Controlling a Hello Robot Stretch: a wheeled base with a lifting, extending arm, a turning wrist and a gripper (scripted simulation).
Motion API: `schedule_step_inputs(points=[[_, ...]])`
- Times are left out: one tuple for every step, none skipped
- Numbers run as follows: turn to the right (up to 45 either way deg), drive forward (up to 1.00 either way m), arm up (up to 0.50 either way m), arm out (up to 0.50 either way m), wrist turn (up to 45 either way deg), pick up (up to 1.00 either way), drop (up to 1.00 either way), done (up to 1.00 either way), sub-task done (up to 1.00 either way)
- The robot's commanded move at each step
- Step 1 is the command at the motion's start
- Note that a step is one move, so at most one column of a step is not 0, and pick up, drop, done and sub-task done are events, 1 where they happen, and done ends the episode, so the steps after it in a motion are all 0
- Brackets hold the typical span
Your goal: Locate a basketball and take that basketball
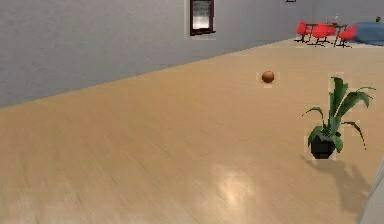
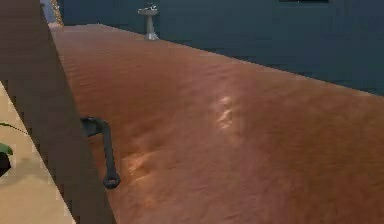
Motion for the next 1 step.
schedule_step_inputs(points=[[0.0, 0.60, 0.00, 0.00, 0.0, 0.00, 0.00, 0.00, 0.00]])
